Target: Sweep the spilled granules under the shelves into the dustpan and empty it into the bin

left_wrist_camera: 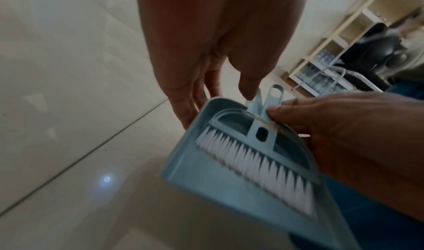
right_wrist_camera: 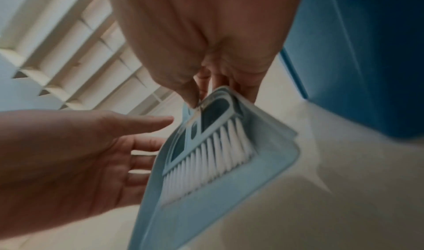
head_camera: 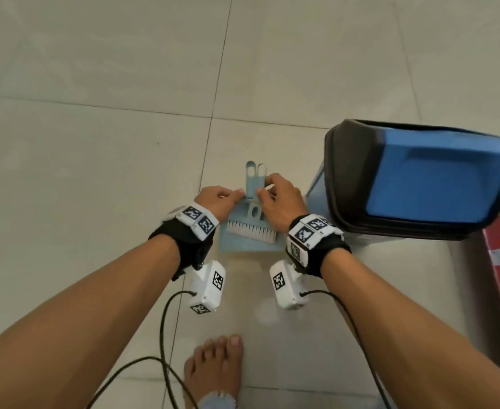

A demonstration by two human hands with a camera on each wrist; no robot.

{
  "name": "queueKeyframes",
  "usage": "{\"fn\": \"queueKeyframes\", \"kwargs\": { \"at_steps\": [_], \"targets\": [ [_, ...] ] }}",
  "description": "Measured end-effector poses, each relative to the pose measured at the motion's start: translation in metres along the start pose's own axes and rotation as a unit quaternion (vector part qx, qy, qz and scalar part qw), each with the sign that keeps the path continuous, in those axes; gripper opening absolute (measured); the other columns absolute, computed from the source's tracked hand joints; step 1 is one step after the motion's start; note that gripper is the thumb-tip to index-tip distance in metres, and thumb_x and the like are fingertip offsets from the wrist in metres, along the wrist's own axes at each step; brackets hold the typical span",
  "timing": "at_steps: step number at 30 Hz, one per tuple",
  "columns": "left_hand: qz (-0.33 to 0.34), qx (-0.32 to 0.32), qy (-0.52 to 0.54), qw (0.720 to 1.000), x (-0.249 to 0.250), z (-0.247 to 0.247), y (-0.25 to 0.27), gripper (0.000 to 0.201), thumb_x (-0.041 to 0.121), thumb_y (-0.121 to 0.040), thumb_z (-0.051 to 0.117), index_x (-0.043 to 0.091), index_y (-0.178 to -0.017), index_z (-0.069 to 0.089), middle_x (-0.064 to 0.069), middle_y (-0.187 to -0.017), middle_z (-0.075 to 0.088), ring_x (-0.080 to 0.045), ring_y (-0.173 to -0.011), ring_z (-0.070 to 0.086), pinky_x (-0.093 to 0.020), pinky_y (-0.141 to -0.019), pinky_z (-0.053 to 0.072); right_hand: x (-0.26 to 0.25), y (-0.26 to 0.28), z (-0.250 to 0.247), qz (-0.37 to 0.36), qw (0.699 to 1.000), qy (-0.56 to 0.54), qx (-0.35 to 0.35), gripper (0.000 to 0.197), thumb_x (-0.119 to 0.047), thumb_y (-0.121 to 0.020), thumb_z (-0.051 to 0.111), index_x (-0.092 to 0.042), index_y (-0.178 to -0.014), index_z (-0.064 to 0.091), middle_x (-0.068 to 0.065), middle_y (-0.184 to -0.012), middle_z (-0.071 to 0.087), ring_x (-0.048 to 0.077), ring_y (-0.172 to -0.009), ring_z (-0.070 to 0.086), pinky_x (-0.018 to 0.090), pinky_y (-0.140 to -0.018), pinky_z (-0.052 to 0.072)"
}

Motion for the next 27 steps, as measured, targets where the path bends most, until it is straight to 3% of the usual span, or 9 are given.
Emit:
{"fn": "queueKeyframes", "kwargs": {
  "at_steps": [3, 8, 11, 13, 18, 20, 22, 25, 27],
  "targets": [
    [-0.011, -0.015, -0.026, 0.999, -0.019, 0.011, -0.007, 0.035, 0.032, -0.093, 0.061, 0.001, -0.108, 0.071, -0.019, -0.112, 0.071, -0.035, -0.106, 0.065, -0.044, -0.095, 0.051, 0.019, -0.016, 0.008, 0.036, 0.997, -0.046, 0.053, 0.016, -0.022, -0.098, 0.052, -0.011, -0.109, 0.057, 0.011, -0.106, 0.069, 0.026, -0.093, 0.067, 0.037, -0.077, 0.057],
    [-0.005, -0.027, -0.020, 0.999, -0.028, 0.021, -0.016, 0.028, 0.004, -0.089, 0.054, 0.000, -0.109, 0.072, -0.019, -0.114, 0.070, -0.035, -0.110, 0.062, -0.043, -0.098, 0.049, 0.040, -0.035, 0.016, 0.058, 0.992, -0.063, 0.089, 0.016, -0.019, -0.096, 0.056, -0.009, -0.107, 0.063, 0.008, -0.106, 0.071, 0.018, -0.087, 0.063, 0.019, -0.066, 0.047],
    [-0.016, -0.037, -0.029, 0.999, -0.027, 0.025, -0.018, 0.014, 0.003, -0.086, 0.053, 0.008, -0.088, 0.066, -0.018, -0.099, 0.069, -0.031, -0.096, 0.062, -0.035, -0.086, 0.049, 0.050, -0.039, 0.023, 0.057, 0.992, -0.062, 0.093, 0.015, -0.016, -0.094, 0.059, -0.009, -0.104, 0.067, 0.008, -0.103, 0.073, 0.020, -0.091, 0.067, 0.023, -0.071, 0.048],
    [-0.025, -0.048, -0.047, 0.997, -0.024, 0.026, -0.016, 0.007, 0.013, -0.078, 0.053, 0.013, -0.083, 0.058, -0.014, -0.085, 0.057, -0.023, -0.082, 0.051, -0.028, -0.071, 0.037, 0.051, -0.039, 0.026, 0.049, 0.993, -0.045, 0.096, 0.015, -0.015, -0.093, 0.060, -0.009, -0.103, 0.068, 0.008, -0.102, 0.073, 0.021, -0.091, 0.068, 0.025, -0.073, 0.050],
    [-0.050, -0.044, -0.058, 0.996, -0.023, 0.029, -0.013, 0.027, 0.011, -0.082, 0.057, 0.012, -0.062, 0.039, -0.003, -0.065, 0.042, -0.023, -0.076, 0.042, -0.029, -0.059, 0.029, 0.046, -0.041, 0.030, 0.044, 0.994, 0.014, 0.104, 0.016, -0.014, -0.091, 0.057, -0.003, -0.094, 0.068, 0.013, -0.096, 0.072, 0.030, -0.089, 0.066, 0.036, -0.076, 0.055],
    [-0.042, -0.051, -0.076, 0.995, -0.022, 0.026, -0.010, 0.012, 0.019, -0.081, 0.058, 0.008, -0.085, 0.062, -0.008, -0.088, 0.061, -0.026, -0.093, 0.054, -0.030, -0.076, 0.040, 0.040, -0.039, 0.030, 0.051, 0.992, 0.042, 0.105, 0.014, -0.015, -0.092, 0.054, -0.003, -0.093, 0.061, 0.015, -0.098, 0.066, 0.032, -0.093, 0.061, 0.037, -0.077, 0.051],
    [-0.043, -0.046, -0.111, 0.992, -0.025, 0.020, -0.005, 0.049, 0.021, -0.089, 0.056, 0.005, -0.135, 0.054, -0.011, -0.138, 0.056, -0.027, -0.129, 0.049, -0.029, -0.101, 0.038, 0.033, -0.032, 0.028, 0.056, 0.992, 0.067, 0.094, 0.025, -0.017, -0.096, 0.051, -0.006, -0.117, 0.058, 0.020, -0.118, 0.060, 0.034, -0.113, 0.055, 0.037, -0.091, 0.045],
    [0.026, -0.026, -0.199, 0.979, -0.019, 0.006, 0.006, 0.037, 0.029, -0.090, 0.049, 0.010, -0.121, 0.058, -0.007, -0.122, 0.061, -0.023, -0.122, 0.050, -0.027, -0.090, 0.043, 0.018, -0.017, 0.020, 0.059, 0.991, 0.087, 0.087, 0.050, -0.021, -0.100, 0.048, -0.004, -0.145, 0.035, 0.017, -0.148, 0.040, 0.032, -0.138, 0.036, 0.036, -0.110, 0.033],
    [0.071, -0.015, -0.268, 0.961, -0.011, -0.005, 0.018, 0.043, 0.027, -0.095, 0.049, 0.003, -0.130, 0.051, -0.016, -0.134, 0.055, -0.028, -0.125, 0.050, -0.033, -0.098, 0.041, 0.003, -0.007, 0.010, 0.049, 0.991, 0.085, 0.086, 0.054, -0.027, -0.101, 0.045, -0.006, -0.149, 0.030, 0.016, -0.153, 0.032, 0.031, -0.142, 0.030, 0.037, -0.114, 0.029]
  ]
}}
Point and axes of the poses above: each hand's wrist, its own y-axis away from the middle knuckle, its own z-axis out of the palm, x = y × z, the point moved 3 cm from there along -y, towards the middle knuckle
